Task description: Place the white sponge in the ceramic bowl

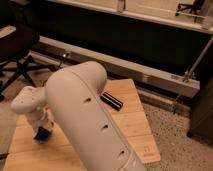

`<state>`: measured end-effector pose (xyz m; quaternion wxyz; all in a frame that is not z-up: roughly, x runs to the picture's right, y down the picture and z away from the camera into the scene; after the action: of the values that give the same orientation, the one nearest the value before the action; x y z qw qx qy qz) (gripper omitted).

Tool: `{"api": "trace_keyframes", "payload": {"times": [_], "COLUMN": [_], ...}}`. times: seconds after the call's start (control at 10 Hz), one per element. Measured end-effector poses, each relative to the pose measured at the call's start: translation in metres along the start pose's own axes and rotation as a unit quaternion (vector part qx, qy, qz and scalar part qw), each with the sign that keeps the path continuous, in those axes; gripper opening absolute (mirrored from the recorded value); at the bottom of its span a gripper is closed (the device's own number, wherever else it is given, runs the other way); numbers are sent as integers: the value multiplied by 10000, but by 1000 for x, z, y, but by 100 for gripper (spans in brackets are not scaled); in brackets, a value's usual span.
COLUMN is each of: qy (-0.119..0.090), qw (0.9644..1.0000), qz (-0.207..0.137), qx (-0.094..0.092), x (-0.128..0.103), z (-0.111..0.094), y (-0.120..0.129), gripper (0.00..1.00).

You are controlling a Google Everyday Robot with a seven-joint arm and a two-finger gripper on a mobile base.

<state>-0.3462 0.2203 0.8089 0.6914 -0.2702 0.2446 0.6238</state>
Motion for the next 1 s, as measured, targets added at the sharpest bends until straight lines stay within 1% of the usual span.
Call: {"api": "trace_keyframes", "payload": {"times": [0.6, 0.8, 0.9, 1.0], "qy": [0, -184, -443, -653], "qw": [10000, 9997, 9989, 9977], "qz": [-26, -143, -169, -161], "qx": [19, 35, -12, -94], "x": [-1, -8, -11, -10], "z": [-1, -32, -69, -100], "y": [-1, -6, -8, -6], "gripper": [11, 11, 11, 11]}}
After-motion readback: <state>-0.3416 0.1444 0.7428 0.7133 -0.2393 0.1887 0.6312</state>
